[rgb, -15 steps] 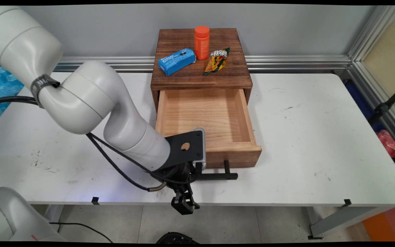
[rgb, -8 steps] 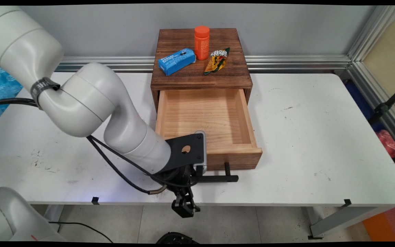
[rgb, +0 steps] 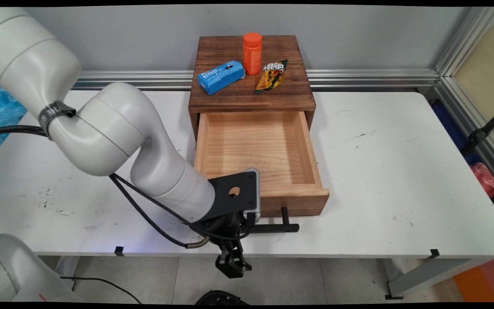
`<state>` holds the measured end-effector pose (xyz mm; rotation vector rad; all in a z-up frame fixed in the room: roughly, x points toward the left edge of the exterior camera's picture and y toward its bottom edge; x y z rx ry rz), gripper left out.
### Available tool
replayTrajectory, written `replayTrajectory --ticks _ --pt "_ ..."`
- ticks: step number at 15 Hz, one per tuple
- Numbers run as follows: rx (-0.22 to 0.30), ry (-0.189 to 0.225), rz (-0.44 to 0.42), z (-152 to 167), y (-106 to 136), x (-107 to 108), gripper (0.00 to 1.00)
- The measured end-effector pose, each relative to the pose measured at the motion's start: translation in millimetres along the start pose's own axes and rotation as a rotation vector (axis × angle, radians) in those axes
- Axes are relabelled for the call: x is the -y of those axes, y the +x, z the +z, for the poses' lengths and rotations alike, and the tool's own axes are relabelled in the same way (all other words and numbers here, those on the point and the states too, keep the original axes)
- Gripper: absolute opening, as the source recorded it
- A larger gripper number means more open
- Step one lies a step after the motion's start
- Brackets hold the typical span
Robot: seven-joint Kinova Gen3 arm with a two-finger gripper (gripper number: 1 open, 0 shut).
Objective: Open the drawer
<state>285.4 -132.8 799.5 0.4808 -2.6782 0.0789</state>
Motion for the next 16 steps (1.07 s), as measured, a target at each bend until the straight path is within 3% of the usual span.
replayTrajectory --ticks 16 --pt "-0.006 -0.019 0.008 1.4 3.4 -10.2 1.0"
